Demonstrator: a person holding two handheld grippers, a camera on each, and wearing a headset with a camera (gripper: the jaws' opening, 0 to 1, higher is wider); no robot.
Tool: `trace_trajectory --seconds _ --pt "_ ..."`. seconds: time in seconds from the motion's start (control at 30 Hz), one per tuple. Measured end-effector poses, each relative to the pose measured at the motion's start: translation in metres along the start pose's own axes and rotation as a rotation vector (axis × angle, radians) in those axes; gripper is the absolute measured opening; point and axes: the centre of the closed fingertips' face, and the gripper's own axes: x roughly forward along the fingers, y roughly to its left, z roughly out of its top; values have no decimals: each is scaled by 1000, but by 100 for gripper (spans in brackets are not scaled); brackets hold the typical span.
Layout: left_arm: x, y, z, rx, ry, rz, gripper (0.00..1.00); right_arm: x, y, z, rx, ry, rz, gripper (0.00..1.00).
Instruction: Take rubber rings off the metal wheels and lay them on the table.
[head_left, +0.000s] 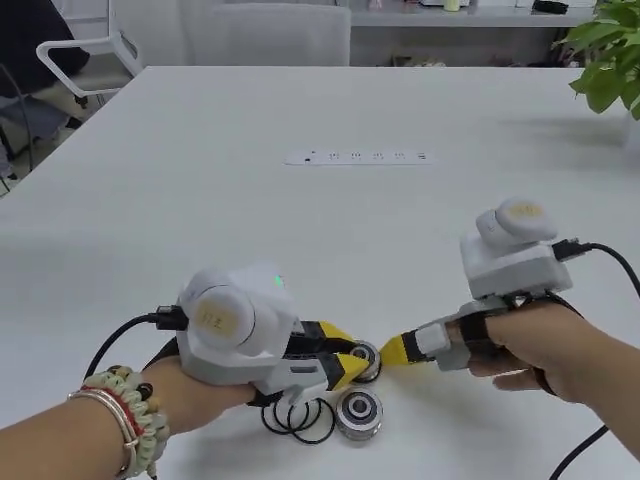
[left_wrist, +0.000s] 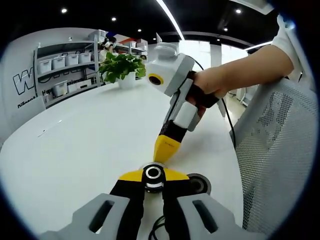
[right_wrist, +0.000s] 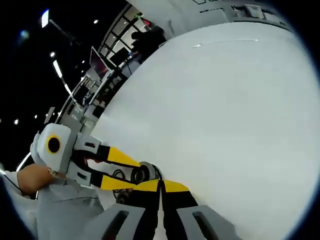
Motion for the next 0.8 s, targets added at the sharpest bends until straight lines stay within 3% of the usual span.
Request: trace_trajectory --seconds 0.13,0.27,0.43,0.53,0.8 --pt "0 0 0 2 -1 -3 8 -5 4 3 85 -27 34 0" --pt "0 0 0 2 -3 -4 8 -7 7 2 83 -28 49 0" --pt "0 0 0 1 -6 -5 8 -8 10 2 -23 11 -10 0" --pt "0 0 0 1 -7 -5 8 -9 19 5 -19 7 21 0" --pt "0 -1 0 -3 -15 -7 8 -7 18 3 -97 28 -21 0"
